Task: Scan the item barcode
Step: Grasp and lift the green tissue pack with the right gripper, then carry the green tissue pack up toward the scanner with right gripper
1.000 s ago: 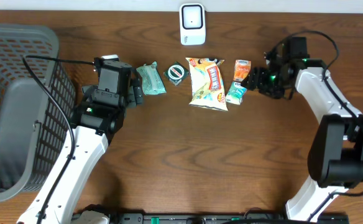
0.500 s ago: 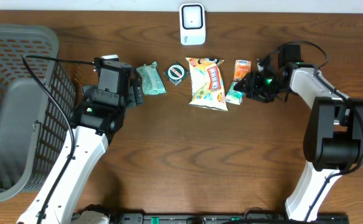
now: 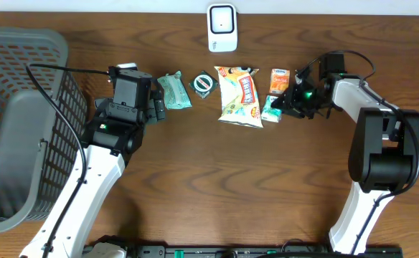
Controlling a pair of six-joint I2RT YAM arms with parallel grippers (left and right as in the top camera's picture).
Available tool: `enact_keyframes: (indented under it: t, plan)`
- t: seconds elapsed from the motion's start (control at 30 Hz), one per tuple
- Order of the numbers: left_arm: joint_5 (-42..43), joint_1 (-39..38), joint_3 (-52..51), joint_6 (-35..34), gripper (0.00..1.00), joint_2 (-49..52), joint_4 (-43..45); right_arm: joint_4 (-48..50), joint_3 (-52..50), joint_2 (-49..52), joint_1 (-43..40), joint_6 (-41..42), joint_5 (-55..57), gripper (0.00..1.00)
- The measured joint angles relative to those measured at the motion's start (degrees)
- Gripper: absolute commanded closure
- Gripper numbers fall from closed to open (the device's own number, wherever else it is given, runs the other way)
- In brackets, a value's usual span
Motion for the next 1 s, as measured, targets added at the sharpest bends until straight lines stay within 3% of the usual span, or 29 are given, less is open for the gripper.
enact_keyframes:
  t: [0.2, 0.27, 0.3, 0.7, 1.0]
  plan:
    - [0.0, 0.0, 0.0, 0.0, 0.02, 0.0, 0.0, -2.6, 0.0, 0.0, -1.3, 0.0, -2.2, 0.84]
    - [0.0, 0.0, 0.0, 0.0, 0.02, 0.0, 0.0, -3.1, 0.0, 0.0, -2.4, -0.7, -4.3, 0.97]
    - [0.0, 0.0, 0.0, 0.0, 0.02, 0.0, 0.0, -3.2, 0.0, 0.0, -3.0, -1.2, -5.5, 0.99]
    - [0.0, 0.0, 0.0, 0.0, 0.02, 0.0, 0.0, -3.2, 0.0, 0.0, -6.6, -16.7, -39.5, 0.99]
    - [0.0, 0.0, 0.0, 0.0, 0.02, 0.0, 0.0, -0.9, 0.0, 0.0, -2.4, -20.1, -47.7, 0.99]
